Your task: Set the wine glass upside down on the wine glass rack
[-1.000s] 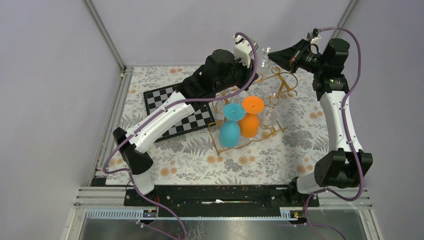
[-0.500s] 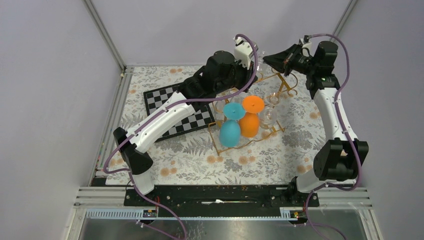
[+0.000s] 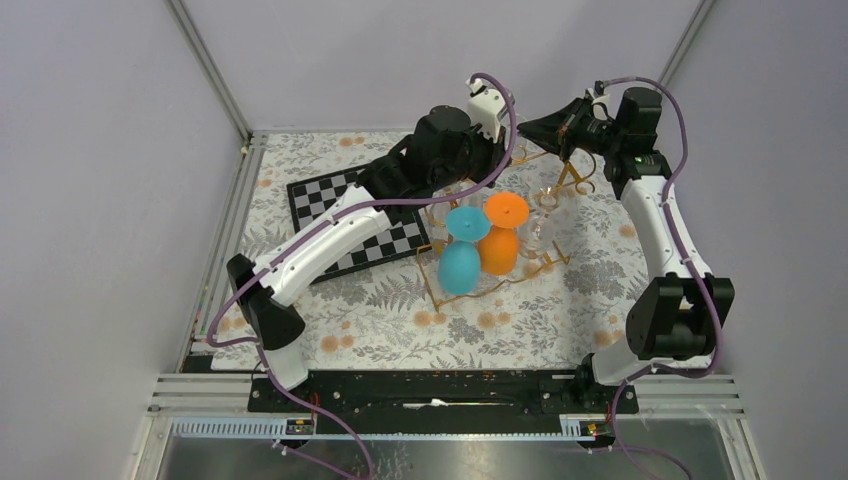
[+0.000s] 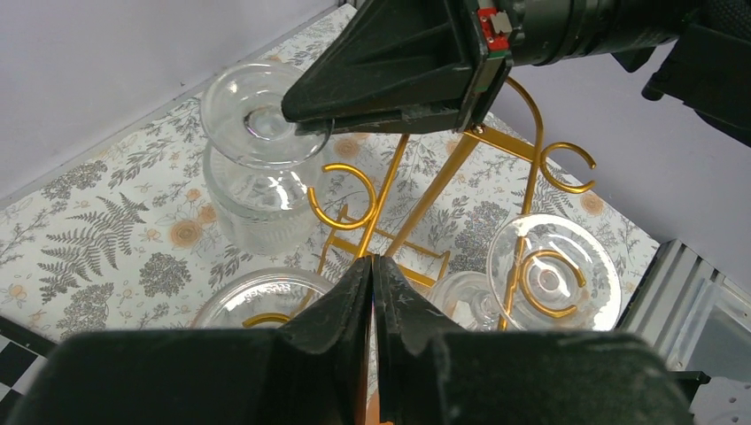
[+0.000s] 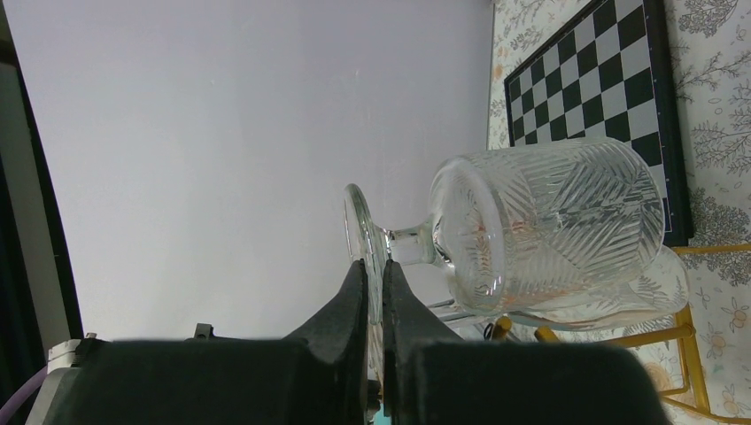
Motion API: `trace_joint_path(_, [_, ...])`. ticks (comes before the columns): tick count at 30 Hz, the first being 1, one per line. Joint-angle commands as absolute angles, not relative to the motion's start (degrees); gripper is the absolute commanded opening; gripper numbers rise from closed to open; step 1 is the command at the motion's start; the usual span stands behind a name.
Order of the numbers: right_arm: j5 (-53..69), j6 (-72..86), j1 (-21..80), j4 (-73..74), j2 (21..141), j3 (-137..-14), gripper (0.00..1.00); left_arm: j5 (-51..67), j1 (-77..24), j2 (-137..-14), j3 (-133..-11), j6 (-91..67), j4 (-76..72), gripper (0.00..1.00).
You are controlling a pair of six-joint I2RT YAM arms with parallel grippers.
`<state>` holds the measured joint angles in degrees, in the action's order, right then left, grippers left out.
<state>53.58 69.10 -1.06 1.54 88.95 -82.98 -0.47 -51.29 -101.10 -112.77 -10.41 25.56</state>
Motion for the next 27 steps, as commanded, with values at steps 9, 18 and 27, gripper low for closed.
trace_joint_path(9, [54.81, 66.37, -0.26, 4.77, 82.79, -81.87, 0.0, -2.97, -51.4, -97.32, -112.06, -9.8, 23.19, 0.11])
trace_joint_path(18, [54.11, 65.48, -0.26, 6.33, 81.51, -82.26, 0.0, -3.01, -51.7, -97.64, -112.62, -9.09, 24.29, 0.17])
trace_joint_path(27, [53.16, 65.21, -0.26, 6.88, 78.63, -79.75, 0.0, -5.37, -53.26, -98.95, -115.44, -5.12, 28.04, 0.19])
